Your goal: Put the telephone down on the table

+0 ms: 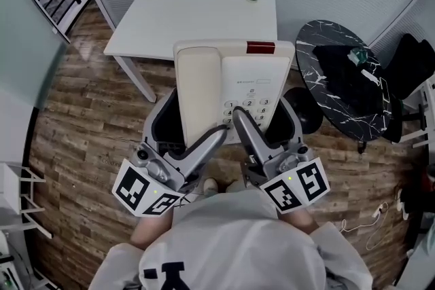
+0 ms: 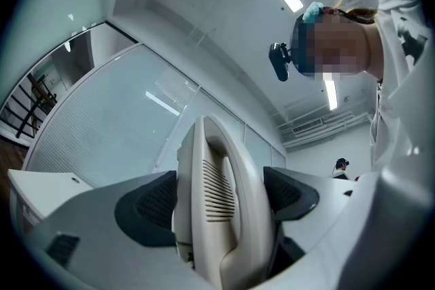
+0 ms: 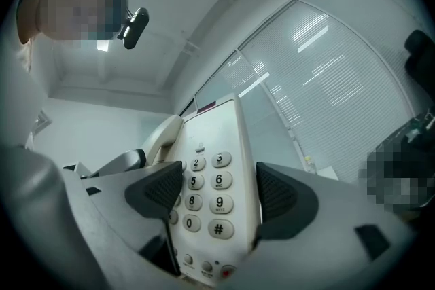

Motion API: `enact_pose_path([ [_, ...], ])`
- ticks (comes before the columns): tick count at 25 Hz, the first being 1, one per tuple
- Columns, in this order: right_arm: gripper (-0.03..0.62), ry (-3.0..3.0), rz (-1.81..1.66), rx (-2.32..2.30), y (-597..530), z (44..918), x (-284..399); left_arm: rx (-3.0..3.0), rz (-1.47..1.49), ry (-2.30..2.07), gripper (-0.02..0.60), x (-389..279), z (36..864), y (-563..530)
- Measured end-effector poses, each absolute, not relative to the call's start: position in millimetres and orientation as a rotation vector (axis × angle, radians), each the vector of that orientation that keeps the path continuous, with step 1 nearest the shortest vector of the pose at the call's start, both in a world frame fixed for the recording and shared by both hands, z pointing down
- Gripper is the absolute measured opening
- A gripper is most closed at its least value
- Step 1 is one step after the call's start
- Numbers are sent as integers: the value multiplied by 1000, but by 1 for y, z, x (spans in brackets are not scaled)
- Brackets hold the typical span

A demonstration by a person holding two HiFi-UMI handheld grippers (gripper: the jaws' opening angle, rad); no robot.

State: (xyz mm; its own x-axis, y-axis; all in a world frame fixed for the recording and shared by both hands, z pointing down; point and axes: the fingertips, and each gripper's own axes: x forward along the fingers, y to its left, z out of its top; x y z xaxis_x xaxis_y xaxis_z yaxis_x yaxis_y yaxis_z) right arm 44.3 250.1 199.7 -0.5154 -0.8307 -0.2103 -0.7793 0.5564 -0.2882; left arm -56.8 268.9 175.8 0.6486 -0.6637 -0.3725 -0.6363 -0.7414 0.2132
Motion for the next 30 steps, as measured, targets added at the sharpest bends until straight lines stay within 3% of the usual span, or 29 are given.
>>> enact_pose_path([
  [14,341,2467,-245,-1336,210,208,46,2786,-660,-1098,400,-55,184,229],
  [30,342,2509,-234,-1250,49,195,75,2789,-685,-1188,400,-25,171,75],
])
